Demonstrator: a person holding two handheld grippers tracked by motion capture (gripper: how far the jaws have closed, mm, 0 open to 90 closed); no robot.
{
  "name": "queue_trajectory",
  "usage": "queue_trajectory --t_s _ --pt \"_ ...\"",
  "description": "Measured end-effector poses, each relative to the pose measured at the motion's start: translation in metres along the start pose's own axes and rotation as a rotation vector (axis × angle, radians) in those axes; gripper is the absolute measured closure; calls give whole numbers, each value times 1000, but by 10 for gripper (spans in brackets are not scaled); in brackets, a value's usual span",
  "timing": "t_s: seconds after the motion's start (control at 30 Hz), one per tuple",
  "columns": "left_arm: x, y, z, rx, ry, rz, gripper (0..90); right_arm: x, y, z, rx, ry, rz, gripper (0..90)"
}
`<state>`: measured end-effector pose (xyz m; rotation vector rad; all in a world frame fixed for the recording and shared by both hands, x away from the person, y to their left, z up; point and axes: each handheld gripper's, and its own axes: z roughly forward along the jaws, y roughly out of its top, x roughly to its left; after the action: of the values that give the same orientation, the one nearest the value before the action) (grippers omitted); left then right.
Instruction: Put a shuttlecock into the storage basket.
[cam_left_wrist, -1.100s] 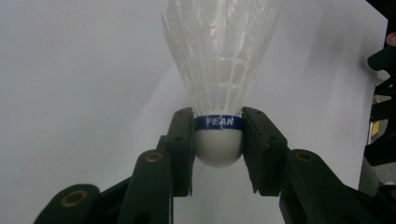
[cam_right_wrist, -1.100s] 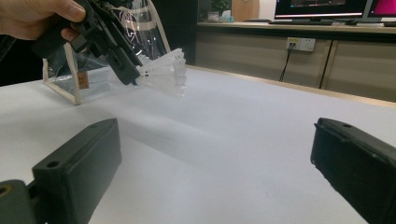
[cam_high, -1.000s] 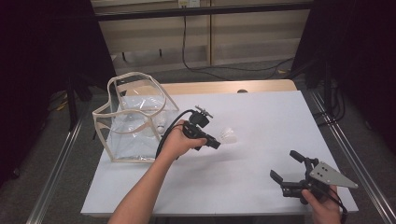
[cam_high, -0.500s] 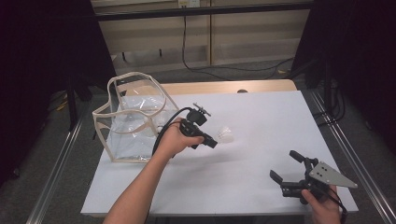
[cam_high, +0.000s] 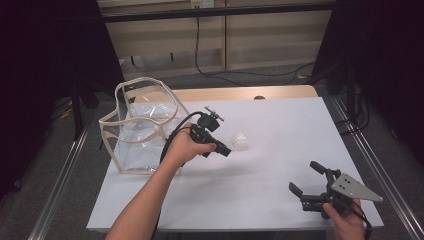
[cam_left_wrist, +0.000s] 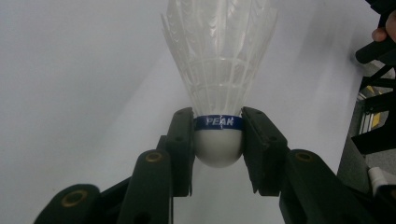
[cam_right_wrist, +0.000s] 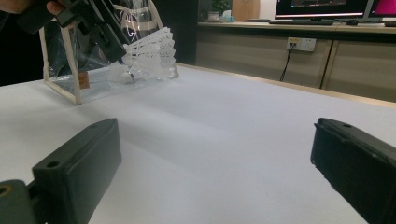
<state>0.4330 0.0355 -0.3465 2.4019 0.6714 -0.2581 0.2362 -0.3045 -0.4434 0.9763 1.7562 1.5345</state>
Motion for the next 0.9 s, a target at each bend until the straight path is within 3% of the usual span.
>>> queue_trajectory --t_s 0.57,0.8,0.9 --pt "-2 3 -13 30 7 4 657 0 0 -1 0 -1 -2 14" --pt "-1 3 -18 18 12 -23 657 0 0 -1 1 -1 -1 14" --pt "0 3 -21 28 19 -12 658 0 0 -1 -1 -3 -2 14"
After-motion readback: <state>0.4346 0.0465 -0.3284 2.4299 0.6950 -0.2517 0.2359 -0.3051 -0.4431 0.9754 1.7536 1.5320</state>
